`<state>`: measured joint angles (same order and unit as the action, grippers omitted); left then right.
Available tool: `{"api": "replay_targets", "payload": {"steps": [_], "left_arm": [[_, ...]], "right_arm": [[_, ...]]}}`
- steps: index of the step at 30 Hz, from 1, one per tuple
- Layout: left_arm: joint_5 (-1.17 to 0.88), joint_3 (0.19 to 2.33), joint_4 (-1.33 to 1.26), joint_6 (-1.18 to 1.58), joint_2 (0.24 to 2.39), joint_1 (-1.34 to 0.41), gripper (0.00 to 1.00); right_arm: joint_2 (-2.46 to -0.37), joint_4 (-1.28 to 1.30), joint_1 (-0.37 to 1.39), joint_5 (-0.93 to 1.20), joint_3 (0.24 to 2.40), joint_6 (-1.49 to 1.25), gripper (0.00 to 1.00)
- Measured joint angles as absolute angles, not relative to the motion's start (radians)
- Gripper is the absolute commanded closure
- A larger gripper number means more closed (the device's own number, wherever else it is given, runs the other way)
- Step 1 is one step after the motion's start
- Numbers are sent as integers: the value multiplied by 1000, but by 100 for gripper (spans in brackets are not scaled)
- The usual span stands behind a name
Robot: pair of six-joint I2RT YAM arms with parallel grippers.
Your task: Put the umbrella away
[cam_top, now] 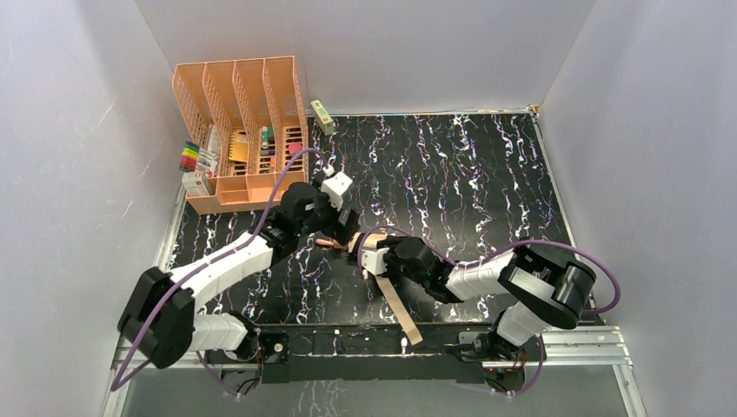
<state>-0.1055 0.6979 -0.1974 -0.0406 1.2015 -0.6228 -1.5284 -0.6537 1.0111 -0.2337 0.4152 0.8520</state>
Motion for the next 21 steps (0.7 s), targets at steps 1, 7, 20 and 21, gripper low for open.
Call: {"api": "replay_targets", "payload": {"steps": [1,7,20,21], "left_arm": [[-165,720,-182,-68,1253,-622,8],[-429,843,-67,-181,1414,-614,8],[-682,1062,241,-352,1788,-611,26],[-684,1062,245,-352,1799,-611,30]], "right_arm": [[-1528,-661,1015,-234,410,871,68],[-1526,-669,1017,-224,402,899,71],[-1496,-708,1044,-202,346,1004,76],[-1496,-708,1045,-202,346,1005,76]]}}
